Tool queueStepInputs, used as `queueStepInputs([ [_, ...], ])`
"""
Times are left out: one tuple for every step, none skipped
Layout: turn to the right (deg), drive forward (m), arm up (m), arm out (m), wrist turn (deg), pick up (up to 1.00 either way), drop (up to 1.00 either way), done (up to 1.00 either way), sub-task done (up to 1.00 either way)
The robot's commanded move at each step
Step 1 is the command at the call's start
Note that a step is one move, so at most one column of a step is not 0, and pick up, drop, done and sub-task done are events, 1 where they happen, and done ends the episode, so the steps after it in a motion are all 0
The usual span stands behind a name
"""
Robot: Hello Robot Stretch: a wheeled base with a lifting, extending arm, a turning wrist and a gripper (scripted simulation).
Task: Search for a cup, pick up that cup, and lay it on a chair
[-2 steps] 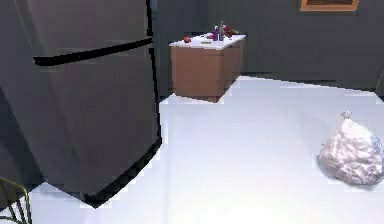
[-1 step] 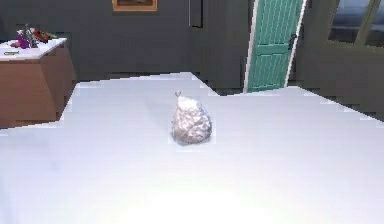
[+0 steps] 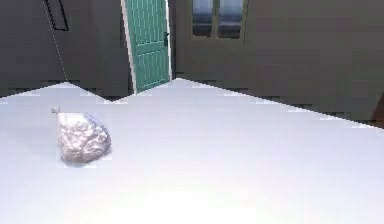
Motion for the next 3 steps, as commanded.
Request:
queueStepInputs([
  [-45.0, 0.0, 0.0, 0.0, 0.0, 0.0, 0.0, 0.0, 0.0],
  [-33.0, 0.0, 0.0, 0.0, 0.0, 0.0, 0.0, 0.0, 0.0],
  [45.0, 0.0, 0.0, 0.0, 0.0, 0.0, 0.0, 0.0, 0.0],
])
